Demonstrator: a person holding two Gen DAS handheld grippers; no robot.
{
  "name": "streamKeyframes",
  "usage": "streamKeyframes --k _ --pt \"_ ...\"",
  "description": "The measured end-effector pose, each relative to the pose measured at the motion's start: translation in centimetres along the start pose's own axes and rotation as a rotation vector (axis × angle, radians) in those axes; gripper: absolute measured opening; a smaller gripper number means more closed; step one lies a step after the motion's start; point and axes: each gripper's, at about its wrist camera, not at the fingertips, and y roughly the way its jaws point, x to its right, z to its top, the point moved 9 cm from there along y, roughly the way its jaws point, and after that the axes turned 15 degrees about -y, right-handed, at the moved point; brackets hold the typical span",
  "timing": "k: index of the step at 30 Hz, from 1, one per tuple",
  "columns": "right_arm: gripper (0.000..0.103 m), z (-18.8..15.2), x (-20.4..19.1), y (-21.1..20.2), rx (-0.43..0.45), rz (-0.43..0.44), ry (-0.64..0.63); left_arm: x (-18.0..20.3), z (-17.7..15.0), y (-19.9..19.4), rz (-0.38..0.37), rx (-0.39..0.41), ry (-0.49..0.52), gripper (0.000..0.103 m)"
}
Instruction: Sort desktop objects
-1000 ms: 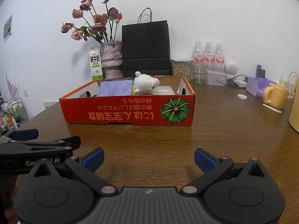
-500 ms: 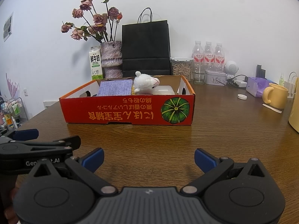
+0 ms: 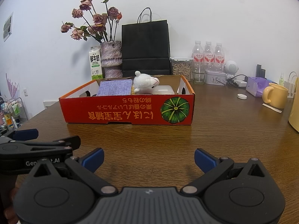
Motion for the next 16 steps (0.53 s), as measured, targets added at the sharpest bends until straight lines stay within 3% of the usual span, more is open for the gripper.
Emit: streamKeyframes --k 16 --pt "0.103 -0.11 0.07 0.11 -0.001 0.002 0.001 -0.12 -0.26 0.25 -0.005 -0.023 -0.012 0.103"
